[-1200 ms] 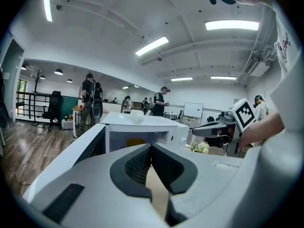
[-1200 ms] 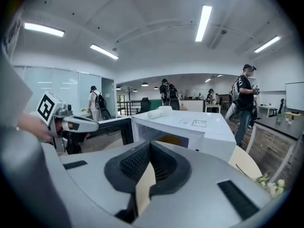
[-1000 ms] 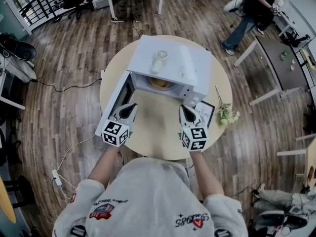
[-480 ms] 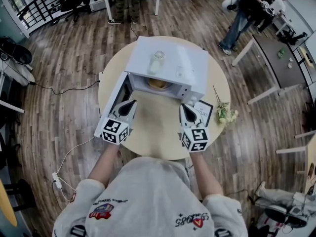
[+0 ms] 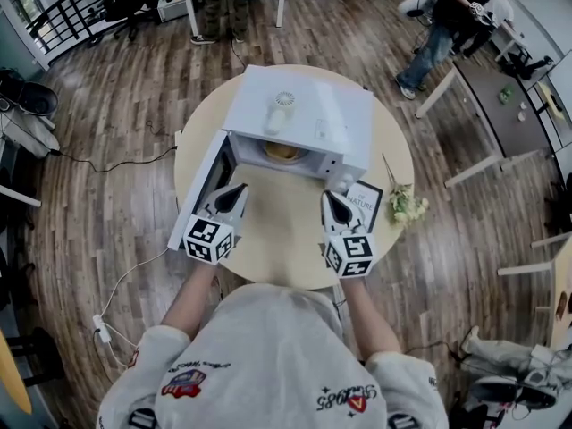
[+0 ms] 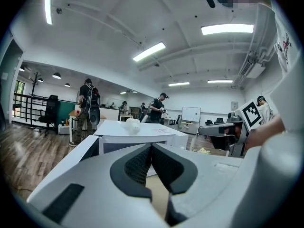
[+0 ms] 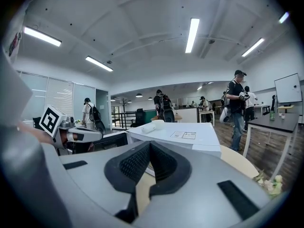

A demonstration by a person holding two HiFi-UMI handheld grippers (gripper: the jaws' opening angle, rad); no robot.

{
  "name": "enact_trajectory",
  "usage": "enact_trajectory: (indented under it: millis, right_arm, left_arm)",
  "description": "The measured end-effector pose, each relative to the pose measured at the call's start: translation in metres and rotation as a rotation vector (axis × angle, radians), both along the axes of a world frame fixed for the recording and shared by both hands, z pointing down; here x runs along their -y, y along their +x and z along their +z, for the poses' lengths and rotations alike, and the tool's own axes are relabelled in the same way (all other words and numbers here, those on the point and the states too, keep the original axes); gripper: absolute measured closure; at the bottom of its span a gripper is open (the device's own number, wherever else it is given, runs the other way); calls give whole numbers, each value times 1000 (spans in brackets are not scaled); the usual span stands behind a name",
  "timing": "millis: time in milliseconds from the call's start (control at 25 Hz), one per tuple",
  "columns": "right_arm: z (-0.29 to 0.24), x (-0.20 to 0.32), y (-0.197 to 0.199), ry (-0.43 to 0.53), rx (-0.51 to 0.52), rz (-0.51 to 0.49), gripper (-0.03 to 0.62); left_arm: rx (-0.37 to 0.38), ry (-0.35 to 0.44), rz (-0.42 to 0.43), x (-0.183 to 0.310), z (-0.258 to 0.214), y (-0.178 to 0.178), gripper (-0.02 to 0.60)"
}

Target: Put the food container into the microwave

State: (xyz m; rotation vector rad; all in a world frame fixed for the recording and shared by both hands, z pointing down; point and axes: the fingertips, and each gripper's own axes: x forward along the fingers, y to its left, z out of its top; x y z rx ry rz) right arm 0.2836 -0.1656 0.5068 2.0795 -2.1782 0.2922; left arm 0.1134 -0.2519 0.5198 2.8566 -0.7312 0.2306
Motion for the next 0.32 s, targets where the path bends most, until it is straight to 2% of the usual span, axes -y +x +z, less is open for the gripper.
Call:
enact_trajectory:
  millis: [320]
  right_arm:
    - [1, 4, 0, 5, -1, -5, 591]
  left_arm:
    - [-2, -7, 2, 4, 5, 3, 578]
